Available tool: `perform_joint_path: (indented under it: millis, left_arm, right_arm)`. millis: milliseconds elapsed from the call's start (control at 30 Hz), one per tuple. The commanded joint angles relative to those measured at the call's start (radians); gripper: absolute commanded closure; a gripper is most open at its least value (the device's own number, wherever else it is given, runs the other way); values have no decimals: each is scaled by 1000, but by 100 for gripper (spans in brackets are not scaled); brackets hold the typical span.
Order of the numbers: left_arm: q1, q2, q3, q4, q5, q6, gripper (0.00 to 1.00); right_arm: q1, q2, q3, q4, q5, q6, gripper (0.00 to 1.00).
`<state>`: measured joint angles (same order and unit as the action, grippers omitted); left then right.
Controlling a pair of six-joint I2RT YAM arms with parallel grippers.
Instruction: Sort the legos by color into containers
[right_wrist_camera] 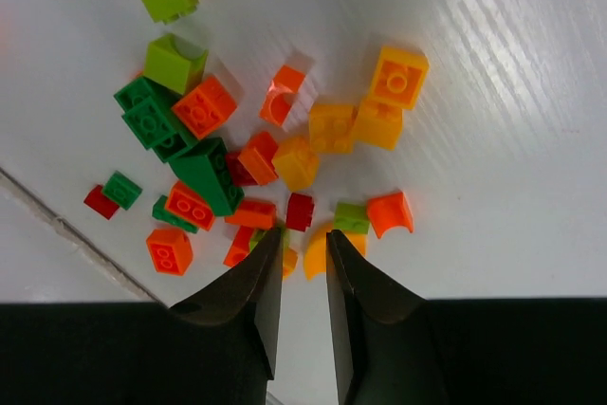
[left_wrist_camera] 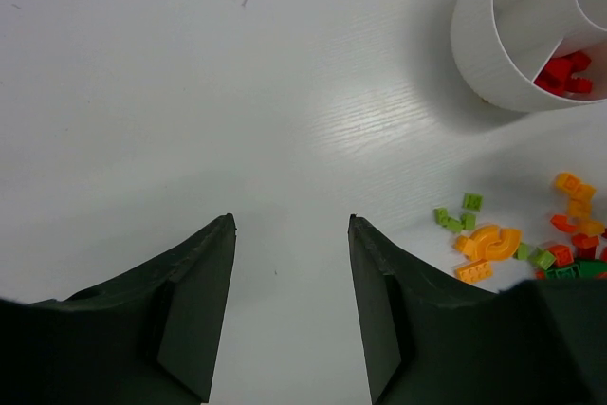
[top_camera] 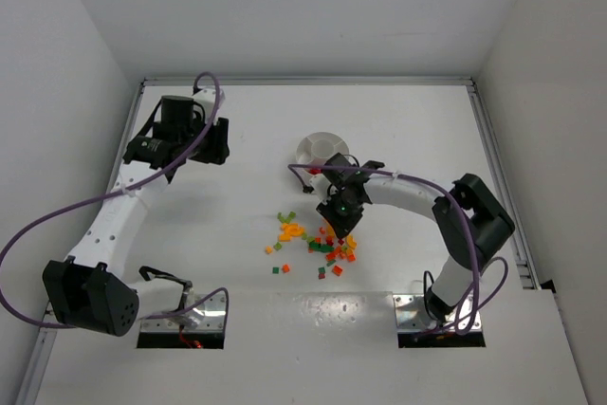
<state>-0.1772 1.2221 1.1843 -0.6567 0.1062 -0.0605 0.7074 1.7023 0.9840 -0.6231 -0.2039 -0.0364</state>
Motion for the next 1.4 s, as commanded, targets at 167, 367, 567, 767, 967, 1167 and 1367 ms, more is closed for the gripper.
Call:
perform_joint_path:
  millis: [167,367,567,767,967,1167,1367]
  left_arm:
    - [-8,-38,-6,23,-10,11,43]
    - [-8,-38,-6,23,-10,11,43]
    - [-8,-20,-6,23,-10,11,43]
    - [-8,-10,-6,23,-10,21,43]
    - [-8,-1,-6,23,-10,21,43]
    - [-8,-1,-6,23,-10,21,43]
    - [-8,-1,-6,23,-10,11,43]
  right_arm:
    - [30,55,87,20,-5,23,74]
    - [41,92,96,20,14,23,74]
    - [41,121,96,20,23,32,74]
    - [41,131,65,29,52,32,74]
    - [32,149,65,39,40,43,74]
    - [32,116,22,39,40,43,73]
    - [32,70,13,39,31,33,67]
